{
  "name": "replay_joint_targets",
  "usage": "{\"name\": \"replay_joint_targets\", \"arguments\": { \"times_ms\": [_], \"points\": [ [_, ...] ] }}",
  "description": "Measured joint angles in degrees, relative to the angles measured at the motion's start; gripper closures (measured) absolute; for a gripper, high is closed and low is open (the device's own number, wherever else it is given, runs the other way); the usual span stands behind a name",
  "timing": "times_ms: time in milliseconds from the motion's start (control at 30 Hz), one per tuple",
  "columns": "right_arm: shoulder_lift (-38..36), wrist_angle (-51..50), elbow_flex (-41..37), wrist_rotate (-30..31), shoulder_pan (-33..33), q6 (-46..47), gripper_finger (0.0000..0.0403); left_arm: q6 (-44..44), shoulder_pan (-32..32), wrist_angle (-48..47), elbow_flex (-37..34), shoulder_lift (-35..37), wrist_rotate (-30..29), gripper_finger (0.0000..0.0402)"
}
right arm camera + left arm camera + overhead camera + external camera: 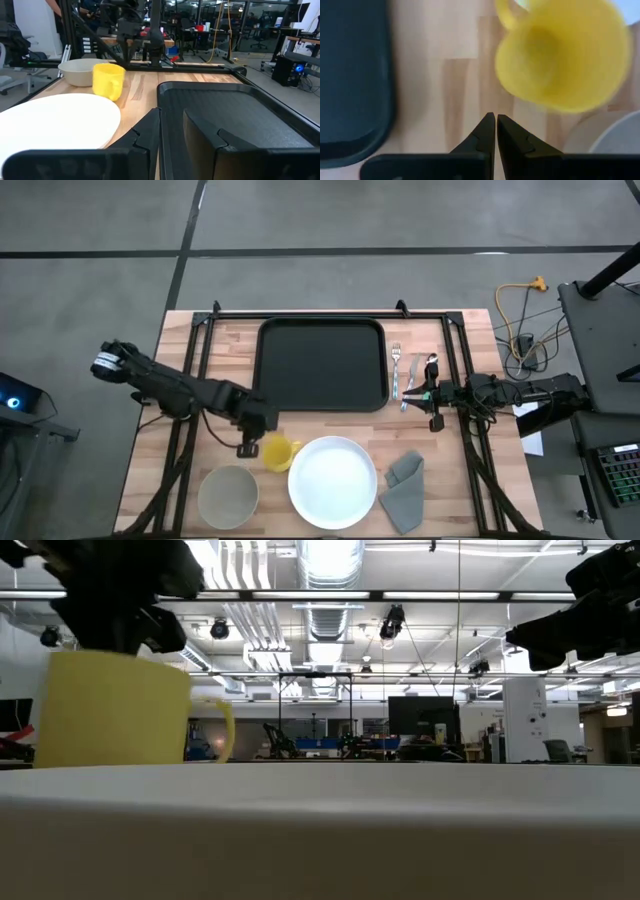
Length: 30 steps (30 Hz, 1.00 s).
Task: Set up tray
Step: Put the yellow cup on the black tray
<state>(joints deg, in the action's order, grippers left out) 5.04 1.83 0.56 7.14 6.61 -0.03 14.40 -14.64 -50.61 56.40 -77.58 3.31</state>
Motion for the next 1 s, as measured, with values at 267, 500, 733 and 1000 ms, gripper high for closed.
{"name": "replay_joint_targets", "arguments": {
  "times_ms": [267,500,733,1000],
  "points": [
    [0.0,0.0,0.0,0.0,0.0,0.0,0.0334,-5.11,5.99,-2.27,2.58,0.04,-0.02,0.0402],
    [0.0,-0.02,0.0,0.0,0.01,-0.01,0.0328,-6.87,8.41,-5.31,5.18,0.07,0.69,0.0402],
    [0.0,-0.01,0.0,0.0,0.01,0.0,0.0328,-7.67,8.33,-6.81,8.31,0.09,1.53,0.0402],
    [0.0,-0.02,0.02,0.0,0.0,-0.02,0.0334,-7.68,8.31,-7.13,9.51,0.09,2.64,0.0401]
  ]
}}
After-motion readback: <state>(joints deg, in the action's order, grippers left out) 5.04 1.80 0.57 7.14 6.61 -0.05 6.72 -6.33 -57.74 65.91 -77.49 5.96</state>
